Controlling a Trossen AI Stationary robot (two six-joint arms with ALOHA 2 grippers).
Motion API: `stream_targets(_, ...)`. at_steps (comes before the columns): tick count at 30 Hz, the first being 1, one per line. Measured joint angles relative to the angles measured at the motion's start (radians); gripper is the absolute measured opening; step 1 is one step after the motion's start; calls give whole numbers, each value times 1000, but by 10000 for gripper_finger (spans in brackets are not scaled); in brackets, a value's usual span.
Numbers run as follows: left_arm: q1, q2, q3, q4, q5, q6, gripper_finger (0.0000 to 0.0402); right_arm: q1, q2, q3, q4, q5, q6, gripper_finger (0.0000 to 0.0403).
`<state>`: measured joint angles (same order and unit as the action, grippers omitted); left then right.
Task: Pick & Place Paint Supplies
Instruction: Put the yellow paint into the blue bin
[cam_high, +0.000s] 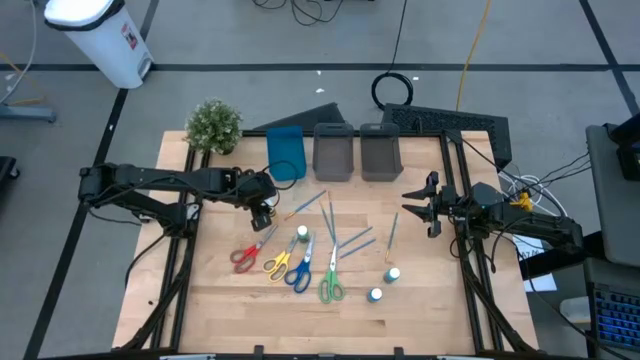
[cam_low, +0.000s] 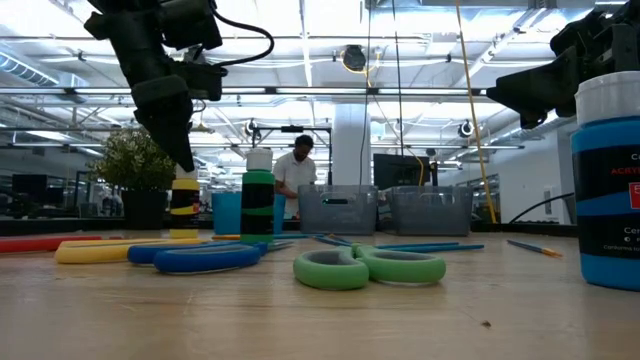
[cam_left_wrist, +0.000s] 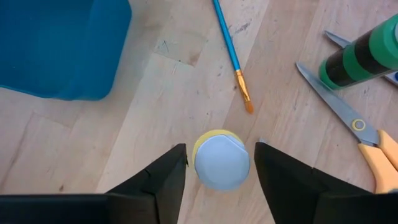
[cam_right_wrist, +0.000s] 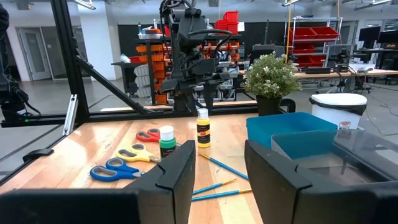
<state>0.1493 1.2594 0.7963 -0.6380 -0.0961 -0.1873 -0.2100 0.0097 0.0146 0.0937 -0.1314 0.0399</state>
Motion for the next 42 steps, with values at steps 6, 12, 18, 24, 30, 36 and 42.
stream_targets(6,0,0,0,0,1,-5,193,0,0,0,0,0,0,130)
stream_targets(12,0,0,0,0,1,-5,187,0,0,0,0,0,0,130)
stream_targets(18,0,0,0,2,1,-25,186,0,0,0,0,0,0,130)
stream_targets(24,0,0,0,2,1,-36,186,0,0,0,0,0,0,130)
stream_targets(30,0,0,-1,4,1,-35,186,0,0,0,0,0,0,130)
stream_targets(36,0,0,-1,6,1,-31,186,0,0,0,0,0,0,130)
stream_targets(42,0,0,-1,6,1,-31,187,0,0,0,0,0,0,130)
